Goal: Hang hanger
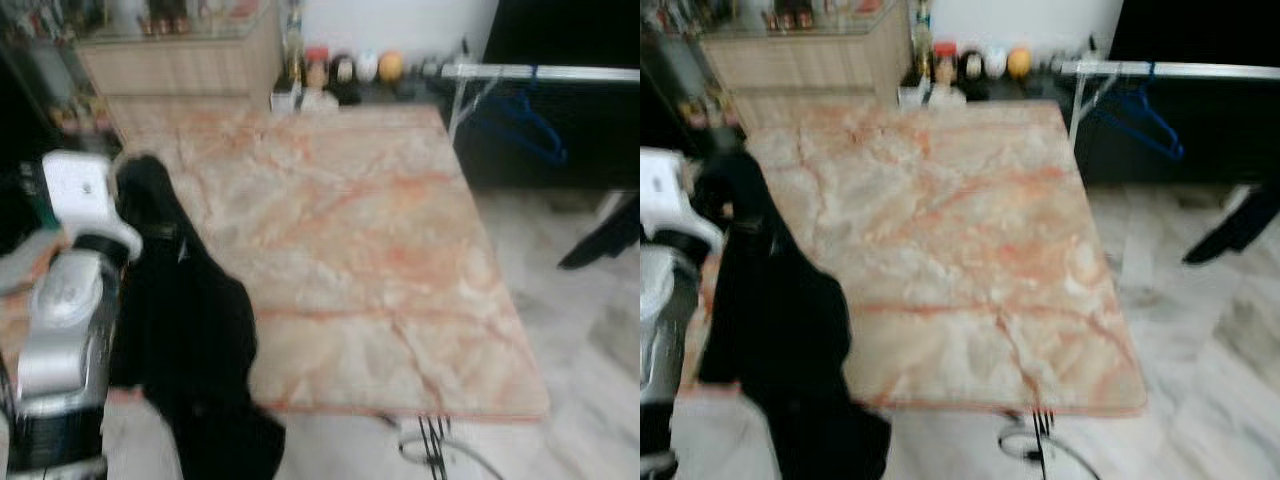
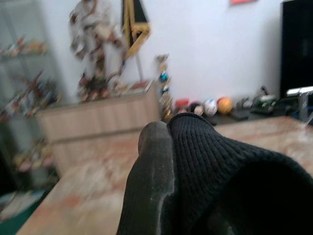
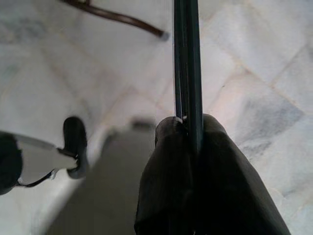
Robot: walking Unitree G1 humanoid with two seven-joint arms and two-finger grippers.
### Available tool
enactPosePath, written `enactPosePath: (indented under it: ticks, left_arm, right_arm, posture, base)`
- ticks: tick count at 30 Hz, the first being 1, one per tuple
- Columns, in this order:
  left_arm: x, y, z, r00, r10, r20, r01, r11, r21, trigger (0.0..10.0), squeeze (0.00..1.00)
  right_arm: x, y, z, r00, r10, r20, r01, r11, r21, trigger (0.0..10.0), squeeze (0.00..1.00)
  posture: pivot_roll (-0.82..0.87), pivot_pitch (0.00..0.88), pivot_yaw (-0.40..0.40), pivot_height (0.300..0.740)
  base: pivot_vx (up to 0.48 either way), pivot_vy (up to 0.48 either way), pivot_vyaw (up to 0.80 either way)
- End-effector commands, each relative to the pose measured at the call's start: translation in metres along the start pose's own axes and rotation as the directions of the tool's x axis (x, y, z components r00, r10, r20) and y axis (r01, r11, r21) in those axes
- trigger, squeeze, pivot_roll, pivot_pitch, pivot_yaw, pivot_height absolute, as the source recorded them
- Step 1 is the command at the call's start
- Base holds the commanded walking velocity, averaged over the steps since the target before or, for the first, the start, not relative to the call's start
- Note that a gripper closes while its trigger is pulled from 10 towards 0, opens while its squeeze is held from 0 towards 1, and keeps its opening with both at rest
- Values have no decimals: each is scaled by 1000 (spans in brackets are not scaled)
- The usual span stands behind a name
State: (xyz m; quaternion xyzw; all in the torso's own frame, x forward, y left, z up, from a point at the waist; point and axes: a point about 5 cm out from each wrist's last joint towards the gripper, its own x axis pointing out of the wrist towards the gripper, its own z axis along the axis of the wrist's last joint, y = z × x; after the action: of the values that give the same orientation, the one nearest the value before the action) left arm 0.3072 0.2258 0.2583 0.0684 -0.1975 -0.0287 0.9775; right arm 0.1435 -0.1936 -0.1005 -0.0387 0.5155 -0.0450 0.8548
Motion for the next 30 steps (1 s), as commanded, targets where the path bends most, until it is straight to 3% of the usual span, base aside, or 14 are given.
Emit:
enactPosePath:
  ticks: [1,4,7,13,16,17,19,23,26,30]
  left_arm:
    - [8,3,15,998,-3,70,2,1000,11,10000,0]
    - [15,7,20,997,4,83,-5,1000,13,10000,0]
    - [19,9,15,999,3,33,-3,1000,-25,10000,0]
    - [-5,-4,-26,982,-80,-169,65,994,-90,10000,0]
    - [-20,-11,-46,937,-176,-300,144,982,-125,10000,0]
    - [-32,-12,-57,897,-239,-373,188,968,-168,10000,0]
    - [-36,-11,-60,887,-252,-388,195,964,-182,10000,0]
    - [-59,-7,-75,798,-330,-504,240,942,-237,10000,0]
    - [-81,-12,-85,683,-427,-593,335,904,-265,10000,0]
    - [-87,-10,-91,682,-403,-611,293,915,-276,10000,0]
  right_arm:
    - [0,-4,-2,1000,-13,-5,13,1000,0,10000,0]
    - [0,-4,-2,1000,-12,-6,12,1000,2,10000,0]
    - [0,-4,-1,1000,-9,-8,9,1000,-3,10000,0]
    - [0,-5,-1,1000,-7,-8,7,1000,-4,10000,0]
    - [0,-5,-1,1000,-5,-9,5,1000,-7,10000,0]
    - [0,-5,-1,1000,-5,-9,4,1000,-8,10000,0]
    - [0,-5,-1,1000,-4,-9,4,1000,-8,10000,0]
    - [0,-5,-1,1000,-1,-11,0,1000,-16,10000,0]
    - [0,-5,-1,1000,2,-12,-3,1000,-21,10000,0]
    - [0,-5,-1,1000,2,-12,-2,1000,-19,10000,0]
  posture:
    - [72,0,54,740]
    - [74,0,54,740]
    - [76,0,55,740]
    - [75,0,50,740]
    - [86,0,45,740]
    - [84,0,46,740]
    - [85,0,46,740]
    - [92,0,46,740]
    - [91,0,47,740]
    - [86,0,48,740]
  base:
    - [480,0,0]
    - [480,0,0]
    - [111,0,0]
    - [0,0,0]
    - [0,0,0]
    - [0,0,0]
    - [0,0,0]
    - [0,0,0]
    - [0,0,0]
    - [0,0,0]
